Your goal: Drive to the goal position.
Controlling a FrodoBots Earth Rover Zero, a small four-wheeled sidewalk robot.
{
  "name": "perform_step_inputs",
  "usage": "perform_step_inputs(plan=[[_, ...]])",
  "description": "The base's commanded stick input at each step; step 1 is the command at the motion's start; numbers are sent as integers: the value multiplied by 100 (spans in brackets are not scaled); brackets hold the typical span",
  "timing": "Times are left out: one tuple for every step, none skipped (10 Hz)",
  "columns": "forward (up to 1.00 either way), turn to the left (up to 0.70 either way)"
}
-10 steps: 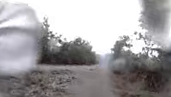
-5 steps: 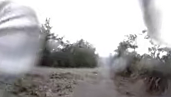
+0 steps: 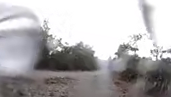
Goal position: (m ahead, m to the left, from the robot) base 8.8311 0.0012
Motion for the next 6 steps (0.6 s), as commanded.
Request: perform_step_inputs(plan=[[70, 14], [70, 14], [70, 14], [70, 14], [70, 13], [70, 0]])
